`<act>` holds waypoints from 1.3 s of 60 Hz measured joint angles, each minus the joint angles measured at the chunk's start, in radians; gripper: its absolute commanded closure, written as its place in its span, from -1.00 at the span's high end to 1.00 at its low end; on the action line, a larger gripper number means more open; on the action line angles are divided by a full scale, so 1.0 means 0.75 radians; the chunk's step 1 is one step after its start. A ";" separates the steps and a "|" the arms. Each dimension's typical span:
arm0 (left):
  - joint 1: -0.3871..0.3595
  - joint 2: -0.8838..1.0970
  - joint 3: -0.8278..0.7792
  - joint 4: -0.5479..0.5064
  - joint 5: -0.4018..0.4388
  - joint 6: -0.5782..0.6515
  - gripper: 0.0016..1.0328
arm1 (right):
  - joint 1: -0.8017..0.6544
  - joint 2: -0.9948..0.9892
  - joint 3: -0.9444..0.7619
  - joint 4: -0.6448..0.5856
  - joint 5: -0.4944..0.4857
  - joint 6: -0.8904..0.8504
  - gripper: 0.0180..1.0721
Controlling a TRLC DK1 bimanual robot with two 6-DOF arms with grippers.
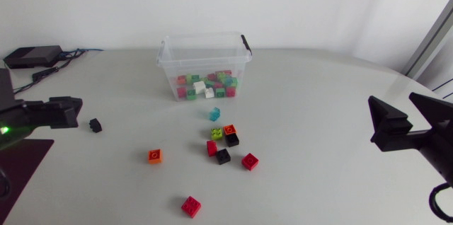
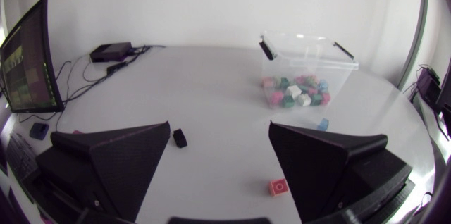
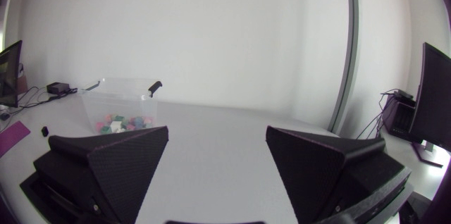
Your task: Place the duplo bricks in the container
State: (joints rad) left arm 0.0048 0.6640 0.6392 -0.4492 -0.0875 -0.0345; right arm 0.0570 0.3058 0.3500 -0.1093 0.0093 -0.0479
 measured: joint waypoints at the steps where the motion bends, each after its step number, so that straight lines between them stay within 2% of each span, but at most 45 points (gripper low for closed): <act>1: 0.004 0.034 0.019 -0.015 0.000 0.000 0.87 | 0.004 0.005 0.004 0.000 0.005 0.001 0.90; 8: 0.058 0.243 0.135 -0.109 0.000 -0.007 0.86 | 0.048 0.037 0.035 -0.023 0.044 0.001 0.90; 17: 0.135 0.555 0.343 -0.342 0.002 -0.032 0.81 | 0.129 0.063 0.078 -0.077 0.101 0.002 0.90; 22: 0.210 0.716 0.444 -0.427 0.066 -0.062 0.81 | 0.185 0.084 0.108 -0.100 0.150 0.011 0.90; 31: 0.287 0.908 0.516 -0.444 0.103 -0.106 0.81 | 0.265 0.153 0.171 -0.158 0.184 0.061 0.90; 54: 0.284 1.403 0.810 -0.453 0.097 -0.240 0.76 | 0.349 0.428 0.335 -0.408 0.194 0.250 0.90; 58: 0.278 1.478 0.854 -0.456 0.064 -0.267 0.66 | 0.387 0.495 0.374 -0.470 0.194 0.270 0.90; 62: 0.272 1.538 0.894 -0.461 0.043 -0.285 0.64 | 0.435 0.562 0.403 -0.520 0.192 0.270 0.90; 68: 0.269 1.609 0.942 -0.462 0.028 -0.313 0.49 | 0.476 0.617 0.414 -0.548 0.171 0.266 0.90; 72: 0.269 1.653 0.978 -0.462 0.012 -0.331 0.48 | 0.485 0.642 0.417 -0.548 0.139 0.251 0.90; 78: 0.269 1.706 1.028 -0.462 0.001 -0.350 0.29 | 0.489 0.682 0.420 -0.548 0.120 0.223 0.90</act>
State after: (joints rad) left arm 0.2066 1.9434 1.4105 -0.7956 -0.0868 -0.2970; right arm 0.4240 0.8173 0.6647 -0.5205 0.0990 0.1196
